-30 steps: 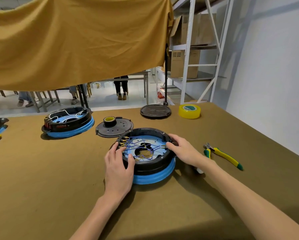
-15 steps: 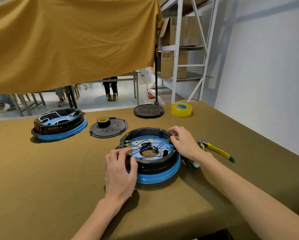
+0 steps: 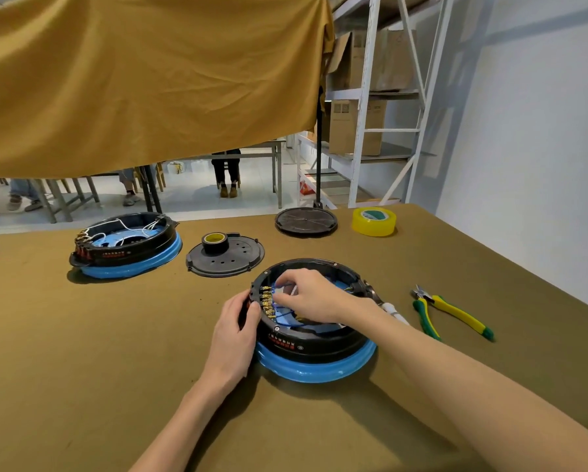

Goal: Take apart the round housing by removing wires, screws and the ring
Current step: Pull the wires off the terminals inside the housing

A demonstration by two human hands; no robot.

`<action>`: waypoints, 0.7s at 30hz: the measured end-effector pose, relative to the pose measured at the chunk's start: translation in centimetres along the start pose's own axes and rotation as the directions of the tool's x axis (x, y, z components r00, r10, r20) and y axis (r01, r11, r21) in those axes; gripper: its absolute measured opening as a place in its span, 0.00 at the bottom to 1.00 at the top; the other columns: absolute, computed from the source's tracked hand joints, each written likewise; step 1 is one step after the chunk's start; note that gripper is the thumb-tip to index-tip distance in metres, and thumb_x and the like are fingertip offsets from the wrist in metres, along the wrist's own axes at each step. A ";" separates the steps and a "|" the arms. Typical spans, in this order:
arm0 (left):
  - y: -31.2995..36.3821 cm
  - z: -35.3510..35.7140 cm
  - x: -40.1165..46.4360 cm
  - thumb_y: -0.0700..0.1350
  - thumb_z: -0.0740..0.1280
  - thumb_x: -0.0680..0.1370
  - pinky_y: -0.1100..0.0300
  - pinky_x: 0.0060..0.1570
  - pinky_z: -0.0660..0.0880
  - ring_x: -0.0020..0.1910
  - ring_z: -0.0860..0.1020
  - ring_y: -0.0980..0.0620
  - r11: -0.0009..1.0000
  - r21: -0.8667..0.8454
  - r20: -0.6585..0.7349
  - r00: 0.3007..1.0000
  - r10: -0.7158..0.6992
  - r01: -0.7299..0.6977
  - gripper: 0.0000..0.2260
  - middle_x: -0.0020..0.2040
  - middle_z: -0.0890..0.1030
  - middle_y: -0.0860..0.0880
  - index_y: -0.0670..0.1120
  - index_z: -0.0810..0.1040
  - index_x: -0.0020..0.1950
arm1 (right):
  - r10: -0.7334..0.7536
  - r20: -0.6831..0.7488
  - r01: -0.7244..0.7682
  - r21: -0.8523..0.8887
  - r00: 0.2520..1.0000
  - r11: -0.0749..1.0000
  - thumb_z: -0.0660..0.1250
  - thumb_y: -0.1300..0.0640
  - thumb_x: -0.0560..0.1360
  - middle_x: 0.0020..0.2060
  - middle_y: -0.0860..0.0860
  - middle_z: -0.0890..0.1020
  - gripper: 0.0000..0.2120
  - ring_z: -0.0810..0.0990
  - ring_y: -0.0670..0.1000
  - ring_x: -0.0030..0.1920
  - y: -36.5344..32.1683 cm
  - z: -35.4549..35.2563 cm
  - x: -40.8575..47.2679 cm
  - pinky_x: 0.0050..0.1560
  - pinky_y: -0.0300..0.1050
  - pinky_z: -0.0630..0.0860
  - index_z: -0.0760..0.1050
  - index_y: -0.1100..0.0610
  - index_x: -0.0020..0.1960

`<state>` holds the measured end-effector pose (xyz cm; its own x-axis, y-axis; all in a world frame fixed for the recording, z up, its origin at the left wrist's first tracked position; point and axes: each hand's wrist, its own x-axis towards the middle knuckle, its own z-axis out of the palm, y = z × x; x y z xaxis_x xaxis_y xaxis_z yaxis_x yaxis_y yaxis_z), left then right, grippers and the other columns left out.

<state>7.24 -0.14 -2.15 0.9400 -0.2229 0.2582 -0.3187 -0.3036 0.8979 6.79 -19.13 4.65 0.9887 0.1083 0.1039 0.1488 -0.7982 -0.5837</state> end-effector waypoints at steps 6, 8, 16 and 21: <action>0.2 -0.1 0.2 0.55 0.58 0.85 0.50 0.74 0.69 0.72 0.70 0.58 1.000 0.003 0.001 1.000 0.006 -0.006 0.23 0.74 0.73 0.55 0.52 0.67 0.79 | -0.029 0.006 0.029 0.071 1.000 0.997 0.69 0.49 0.80 0.45 0.50 0.86 0.12 0.81 0.43 0.44 0.1 0.0 2.4 0.43 0.38 0.76 0.84 0.55 0.56; 0.1 0.0 0.2 0.54 0.58 0.85 0.56 0.72 0.69 0.71 0.70 0.60 1.000 0.001 -0.006 1.000 0.009 -0.009 0.22 0.74 0.72 0.55 0.52 0.67 0.79 | -0.045 0.006 0.045 0.047 0.999 0.998 0.69 0.50 0.80 0.44 0.54 0.86 0.11 0.80 0.47 0.41 0.0 0.2 3.0 0.43 0.43 0.76 0.85 0.56 0.56; -0.1 -0.2 2.2 0.49 0.58 0.86 0.55 0.75 0.65 0.74 0.67 0.62 0.997 0.065 0.081 0.996 0.028 -0.033 0.23 0.76 0.69 0.58 0.52 0.61 0.82 | -0.090 0.037 0.083 0.144 0.995 0.986 0.71 0.54 0.79 0.40 0.48 0.86 0.07 0.81 0.41 0.31 1.4 -0.2 4.6 0.34 0.33 0.76 0.85 0.55 0.54; -0.5 -0.3 2.5 0.57 0.55 0.84 0.49 0.76 0.66 0.74 0.67 0.63 0.999 0.025 0.131 0.991 0.024 -0.028 0.26 0.76 0.70 0.59 0.54 0.61 0.82 | -0.092 -0.070 0.102 0.150 0.993 0.983 0.72 0.54 0.78 0.39 0.48 0.86 0.07 0.81 0.42 0.34 2.1 0.7 4.4 0.37 0.35 0.77 0.86 0.55 0.50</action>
<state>9.78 -0.31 -1.83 0.9079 -0.3497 0.2311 -0.3477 -0.3204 0.8812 11.45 -19.92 3.25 0.9669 0.1398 0.2135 0.2501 -0.6851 -0.6841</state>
